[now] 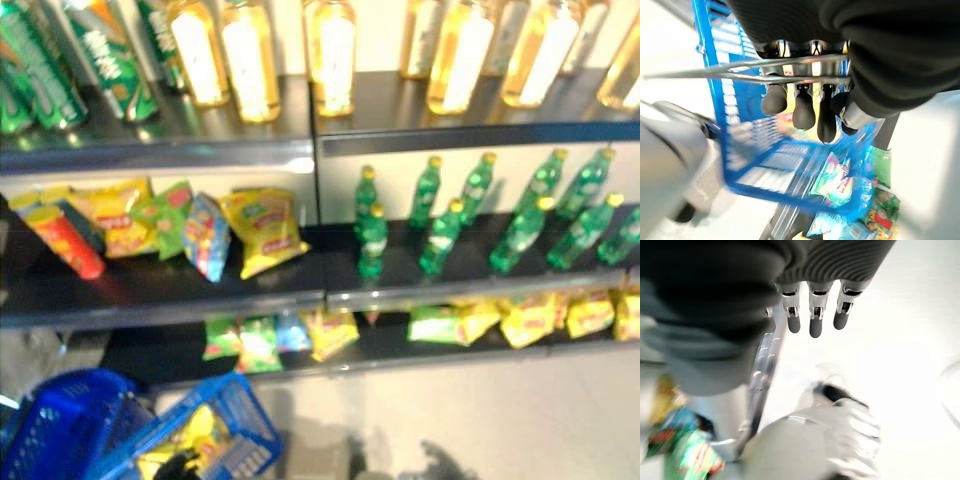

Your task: Pick up the snacks into the basket

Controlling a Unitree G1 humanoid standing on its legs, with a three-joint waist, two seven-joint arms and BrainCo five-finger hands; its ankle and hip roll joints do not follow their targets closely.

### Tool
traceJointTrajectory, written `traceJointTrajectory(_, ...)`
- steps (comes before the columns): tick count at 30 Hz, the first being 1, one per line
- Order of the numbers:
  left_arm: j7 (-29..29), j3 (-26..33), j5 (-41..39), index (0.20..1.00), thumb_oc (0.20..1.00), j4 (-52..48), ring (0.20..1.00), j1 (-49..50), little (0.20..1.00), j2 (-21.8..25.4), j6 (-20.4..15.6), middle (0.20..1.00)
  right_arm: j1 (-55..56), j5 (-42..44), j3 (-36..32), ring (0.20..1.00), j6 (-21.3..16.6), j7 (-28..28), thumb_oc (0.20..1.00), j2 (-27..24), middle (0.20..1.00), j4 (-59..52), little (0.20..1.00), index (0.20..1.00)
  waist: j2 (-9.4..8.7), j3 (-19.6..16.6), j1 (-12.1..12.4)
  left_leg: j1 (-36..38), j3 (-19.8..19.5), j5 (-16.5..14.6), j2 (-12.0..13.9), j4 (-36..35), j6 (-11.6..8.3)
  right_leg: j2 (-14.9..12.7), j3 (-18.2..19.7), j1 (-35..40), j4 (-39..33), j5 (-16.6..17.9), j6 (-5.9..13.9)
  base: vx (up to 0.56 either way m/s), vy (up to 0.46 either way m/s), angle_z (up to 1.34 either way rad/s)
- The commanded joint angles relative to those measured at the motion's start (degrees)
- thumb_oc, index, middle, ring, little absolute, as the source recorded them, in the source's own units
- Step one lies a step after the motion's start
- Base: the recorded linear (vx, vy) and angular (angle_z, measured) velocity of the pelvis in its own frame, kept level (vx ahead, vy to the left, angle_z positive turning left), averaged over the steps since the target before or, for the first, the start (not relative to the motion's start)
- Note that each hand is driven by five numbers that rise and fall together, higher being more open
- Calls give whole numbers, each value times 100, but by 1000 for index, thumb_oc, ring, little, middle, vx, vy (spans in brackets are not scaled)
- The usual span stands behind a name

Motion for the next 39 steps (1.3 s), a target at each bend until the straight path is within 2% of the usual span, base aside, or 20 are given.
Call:
traceJointTrajectory(1, -118, 51, 224, 200, 200, -175, 200, 195, 200, 137, -39, 200, -418, 495, -305, 1000, -147, -101, 1000, 63, 1000, 25, 1000, 1000, -71, -99, 63, 648, -43, 126, -551, -492, 163, 265, 83, 260, -85, -41, 484, -67, -24, 8)
traceJointTrajectory(4, -88, -15, 290, 200, 200, -151, 200, 105, 200, 197, -57, 200, -461, 586, -289, 1000, -155, -93, 1000, 134, 1000, 24, 1000, 1000, -127, -25, -13, 588, -173, 185, -543, -530, 176, 332, 294, 106, 142, -40, 488, -150, -65, 10)
traceJointTrajectory(9, -3, 57, 133, 200, 200, -53, 200, -63, 200, 301, -115, 200, -629, 620, -365, 1000, -122, -166, 1000, 240, 1000, 214, 1000, 1000, 26, 115, 124, 327, -308, 447, -224, -681, 134, -160, 344, -42, 735, -175, 561, -215, -193, 11)
traceJointTrajectory(10, -7, 49, 130, 200, 200, 0, 200, -82, 200, 313, -113, 200, -681, 602, -416, 1000, -119, -194, 1000, 246, 1000, 329, 1000, 1000, 73, 104, 162, 300, -344, 468, -150, -702, 112, -400, 326, 23, 721, -146, 580, -163, -352, 37)
traceJointTrajectory(11, -19, 76, 136, 200, 200, 105, 200, -88, 200, 357, -98, 200, -737, 396, -470, 1000, -85, -260, 1000, 243, 1000, 456, 1000, 1000, 113, 55, 256, 244, -392, 430, -10, -628, 62, -979, 206, 118, 576, 72, 649, -111, -278, 44)
traceJointTrajectory(12, -20, 75, 135, 200, 200, 107, 200, -89, 200, 357, -99, 200, -738, 394, -471, 1000, -86, -261, 1000, 244, 1000, 457, 1000, 1000, 114, 74, 248, 260, -402, 416, -11, -616, 63, -981, 195, 147, 571, 66, 652, -94, -327, 34)
traceJointTrajectory(15, 26, 200, 118, 200, 200, 317, 200, -83, 200, 461, -88, 200, -842, 150, -504, 1000, 4, -328, 1000, 312, 1000, 699, 1000, 1000, 17, 44, 370, 229, -364, 280, 348, -396, -165, -1933, -8, 276, 272, 683, 928, -71, -424, -10)
traceJointTrajectory(17, 43, 249, 129, 200, 200, 314, 200, -75, 200, 506, -101, 200, -884, 88, -467, 1000, 7, -332, 1000, 320, 1000, 688, 1000, 1000, -40, 72, 429, 219, -330, 241, 492, -295, -250, -2042, -82, 279, 208, 747, 1007, -65, -404, -52)
traceJointTrajectory(19, 70, 381, 93, 200, 200, 392, 200, -47, 200, 596, -111, 200, -923, -90, -340, 1000, 16, -296, 1000, 320, 1000, 577, 1000, 1000, -147, 75, 536, 237, -274, 265, 779, -243, -452, -2036, -337, 371, 113, 496, 1127, -78, -652, -69)
traceJointTrajectory(20, 85, 553, 29, 200, 200, 505, 200, 37, 200, 630, -128, 200, -1031, -372, -66, 1000, 29, -285, 1000, 315, 1000, 624, 1000, 1000, -152, 55, 597, 284, -215, 549, 1177, -433, -618, -1749, -314, 367, 59, 89, 1165, -49, -565, -55)
traceJointTrajectory(21, 84, 556, 29, 200, 200, 506, 200, 37, 200, 630, -129, 200, -1032, -372, -63, 1000, 29, -285, 1000, 316, 1000, 625, 1000, 1000, -145, 55, 603, 297, -206, 559, 1190, -452, -626, -1735, -307, 361, 66, 84, 1158, -49, -640, -84)
traceJointTrajectory(22, 110, 637, -96, 200, 200, 588, 200, 77, 200, 638, -144, 200, -1041, -468, 139, 1000, 43, -196, 1000, 315, 1000, 581, 1000, 1000, -68, 28, 599, 316, -239, 1002, 1547, -611, -754, -1434, -241, 258, 203, -107, 1061, -16, -445, -86)
traceJointTrajectory(23, 80, 678, -175, 200, 200, 554, 200, 99, 200, 607, -154, 200, -1055, -482, 221, 1000, 28, -195, 1000, 248, 1000, 471, 1000, 1000, -37, 36, 595, 313, -295, 1088, 1695, -649, -750, -1250, -215, 208, 290, -273, 988, 18, -762, -85)
traceJointTrajectory(24, 80, 748, -267, 200, 200, 598, 200, 157, 200, 528, -187, 200, -1121, -406, 286, 1000, -9, -201, 1000, 151, 1000, 355, 1000, 1000, 14, 103, 612, 281, -659, 1540, 1780, -628, -665, -904, -72, 147, 325, -360, 846, 41, -628, -66)
traceJointTrajectory(27, 69, 756, -437, 200, 200, 608, 200, 152, 200, 403, -194, 200, -1324, -372, 356, 1000, -17, -184, 1000, 79, 1000, 523, 1000, 1000, -10, 187, 691, 5, -1418, 1629, 1311, -208, -466, -667, 108, 38, 236, -314, 691, 15, -365, -82)
traceJointTrajectory(28, 40, 766, -463, 200, 200, 619, 200, 134, 200, 350, -172, 200, -1361, -423, 378, 1000, -7, -158, 1000, 62, 1000, 585, 1000, 1000, -37, 201, 685, -90, -1261, 1382, 1038, -55, -374, -634, 49, 98, 139, -344, 645, 6, -457, -81)
traceJointTrajectory(30, -16, 580, -276, 200, 200, 536, 200, 109, 200, 276, -115, 200, -1317, -572, 374, 1000, 26, -143, 1000, -30, 1000, 536, 1000, 1000, -78, 294, 674, -472, -12, 770, 437, 515, -184, -599, -272, 266, -30, -345, 544, 30, -465, -13)
traceJointTrajectory(31, -14, 578, -274, 200, 200, 533, 200, 111, 200, 273, -114, 200, -1314, -573, 372, 1000, 26, -142, 1000, -32, 1000, 535, 1000, 1000, -70, 303, 680, -481, -9, 731, 443, 563, -177, -597, -269, 278, -29, -352, 551, 51, -316, 48)
traceJointTrajectory(35, -68, 566, -231, 200, 200, 474, 200, 114, 200, 211, -127, 200, -1397, -485, 226, 1000, 8, -234, 1000, -10, 1000, 681, 1000, 1000, 15, 324, 875, -982, -68, 479, -607, 279, 45, -293, -424, 425, -212, -317, 530, 132, -176, 15)
traceJointTrajectory(39, -98, 697, -329, 200, 200, 421, 200, 89, 200, 298, -119, 200, -1446, -479, 288, 1000, -15, -256, 1000, 147, 1000, 718, 1000, 1000, -14, 308, 970, -786, -9, 560, -699, -67, 118, -29, -459, 475, -100, -345, 538, 129, -148, 14)
